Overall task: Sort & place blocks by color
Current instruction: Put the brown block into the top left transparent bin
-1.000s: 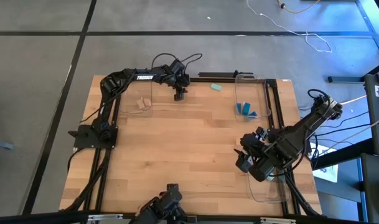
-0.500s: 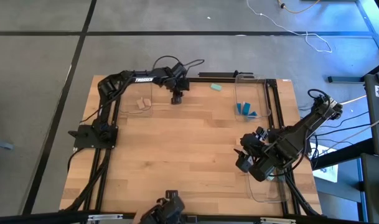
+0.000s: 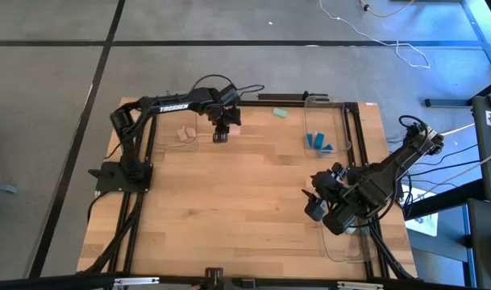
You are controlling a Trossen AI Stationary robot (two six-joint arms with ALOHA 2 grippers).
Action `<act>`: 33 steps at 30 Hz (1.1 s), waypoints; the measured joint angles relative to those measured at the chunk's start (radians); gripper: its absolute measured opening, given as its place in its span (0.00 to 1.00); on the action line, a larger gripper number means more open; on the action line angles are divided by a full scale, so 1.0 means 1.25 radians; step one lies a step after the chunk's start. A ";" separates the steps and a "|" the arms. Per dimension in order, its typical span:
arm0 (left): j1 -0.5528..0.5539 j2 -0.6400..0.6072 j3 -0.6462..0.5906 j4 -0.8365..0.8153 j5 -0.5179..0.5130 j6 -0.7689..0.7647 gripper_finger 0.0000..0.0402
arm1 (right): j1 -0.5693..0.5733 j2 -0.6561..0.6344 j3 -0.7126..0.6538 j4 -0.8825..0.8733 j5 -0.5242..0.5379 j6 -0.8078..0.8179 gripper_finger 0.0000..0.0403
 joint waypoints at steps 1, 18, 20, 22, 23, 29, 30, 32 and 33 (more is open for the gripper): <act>-0.006 -0.012 0.000 -0.017 -0.001 -0.010 0.29 | 0.000 0.000 0.000 0.000 0.018 0.000 0.65; -0.044 -0.296 0.001 -0.323 -0.139 -0.253 0.29 | -0.041 0.000 0.000 -0.054 0.111 -0.002 0.65; -0.042 -0.321 0.001 -0.363 -0.172 -0.299 0.29 | -0.051 0.000 0.000 -0.054 0.103 -0.002 0.65; -0.042 -0.339 0.001 -0.400 -0.232 -0.346 0.29 | -0.060 0.000 0.000 -0.054 0.099 -0.002 0.65; -0.041 -0.343 0.001 -0.416 -0.268 -0.375 0.29 | -0.063 0.000 0.000 -0.054 0.098 -0.003 0.65; 0.012 -0.349 0.001 -0.488 -0.373 -0.558 0.29 | -0.074 0.000 0.000 -0.054 0.097 -0.003 0.65; 0.025 -0.349 -0.002 -0.489 -0.374 -0.576 0.29 | -0.074 0.000 0.000 -0.054 0.097 -0.003 0.65; 0.048 -0.346 -0.021 -0.474 -0.372 -0.595 0.29 | -0.074 0.000 0.000 -0.054 0.097 -0.003 0.65; 0.060 -0.341 -0.036 -0.461 -0.367 -0.601 0.29 | -0.074 0.000 0.000 -0.054 0.097 -0.003 0.65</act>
